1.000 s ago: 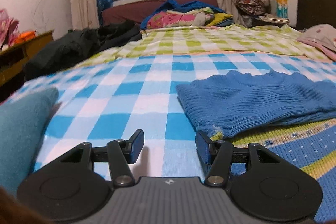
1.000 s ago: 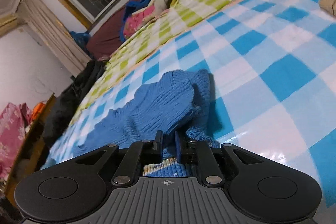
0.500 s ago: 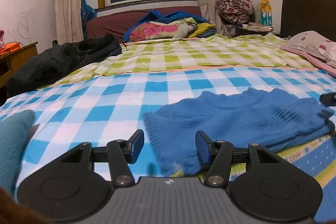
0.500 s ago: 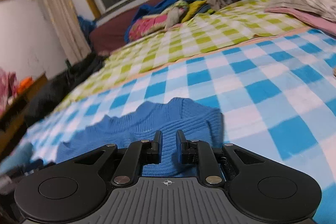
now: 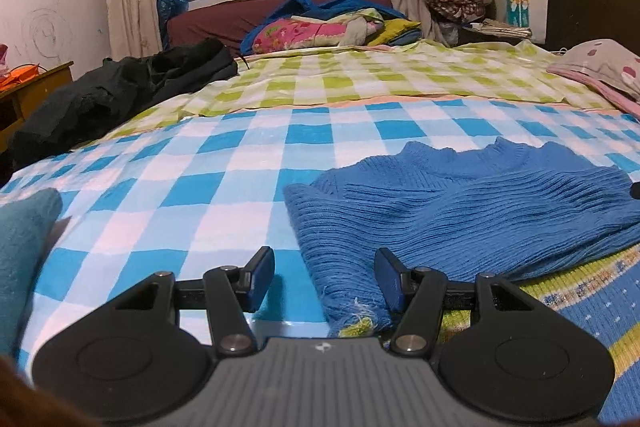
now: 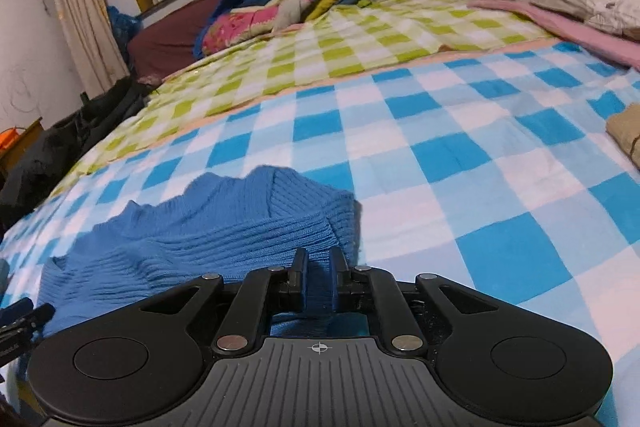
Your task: Fold small clothes
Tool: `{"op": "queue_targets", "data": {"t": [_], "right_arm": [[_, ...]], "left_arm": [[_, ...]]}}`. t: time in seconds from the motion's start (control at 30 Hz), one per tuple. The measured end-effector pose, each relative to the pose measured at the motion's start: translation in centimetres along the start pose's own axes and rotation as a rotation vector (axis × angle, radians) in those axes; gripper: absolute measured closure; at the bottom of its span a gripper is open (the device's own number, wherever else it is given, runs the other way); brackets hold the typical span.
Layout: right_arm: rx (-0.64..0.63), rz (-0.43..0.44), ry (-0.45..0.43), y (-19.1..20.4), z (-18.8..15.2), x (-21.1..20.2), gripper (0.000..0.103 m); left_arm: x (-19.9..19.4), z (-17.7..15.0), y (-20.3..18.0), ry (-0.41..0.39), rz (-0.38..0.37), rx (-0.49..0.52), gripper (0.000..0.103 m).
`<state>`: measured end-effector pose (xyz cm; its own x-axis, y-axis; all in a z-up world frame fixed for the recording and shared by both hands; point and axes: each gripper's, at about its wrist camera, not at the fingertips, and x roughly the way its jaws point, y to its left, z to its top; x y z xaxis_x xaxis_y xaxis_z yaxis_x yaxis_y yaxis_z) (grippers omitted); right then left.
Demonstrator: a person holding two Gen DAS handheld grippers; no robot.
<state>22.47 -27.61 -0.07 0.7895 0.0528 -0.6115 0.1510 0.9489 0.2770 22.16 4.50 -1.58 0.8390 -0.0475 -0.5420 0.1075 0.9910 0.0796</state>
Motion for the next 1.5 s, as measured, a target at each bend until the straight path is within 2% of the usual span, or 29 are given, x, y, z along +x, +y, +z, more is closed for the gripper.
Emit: {"op": "queue_targets", "data": {"t": [0.13, 0.27, 0.43, 0.6, 0.9, 1.13, 1.5], "right_arm": [[-0.048, 0.028, -0.032, 1.3, -0.1, -1.8, 0.087], [-0.069, 0.046, -0.008, 1.7, -1.0, -2.4, 0.086], [-0.073, 0.017, 0.021, 1.8, -1.8, -1.7, 0.087], [-0.051, 0.045, 0.017, 1.8, -1.8, -4.1, 0.085], [-0.034, 0.073, 0.066, 0.1, -6.6, -9.6, 0.084], [-0.009, 0.060, 0.104, -1.1, -10.1, -12.7, 0.080], [0.001, 0.051, 0.128, -1.9, -13.4, -16.7, 0.080]], "left_arm": [[-1.3, 0.1, 0.3, -0.012, 0.001, -0.004, 0.042], [-2.5, -0.8, 1.1, 0.007, -0.008, -0.032, 0.042], [-2.7, -2.1, 0.8, 0.045, -0.013, -0.021, 0.042], [-4.4, -2.1, 1.2, 0.037, -0.019, -0.046, 0.042], [-9.0, -5.9, 1.5, 0.070, -0.033, -0.064, 0.042], [-12.4, -8.5, 1.5, 0.098, -0.048, -0.086, 0.042], [-16.5, -11.3, 1.0, 0.125, -0.081, -0.074, 0.042]]}}
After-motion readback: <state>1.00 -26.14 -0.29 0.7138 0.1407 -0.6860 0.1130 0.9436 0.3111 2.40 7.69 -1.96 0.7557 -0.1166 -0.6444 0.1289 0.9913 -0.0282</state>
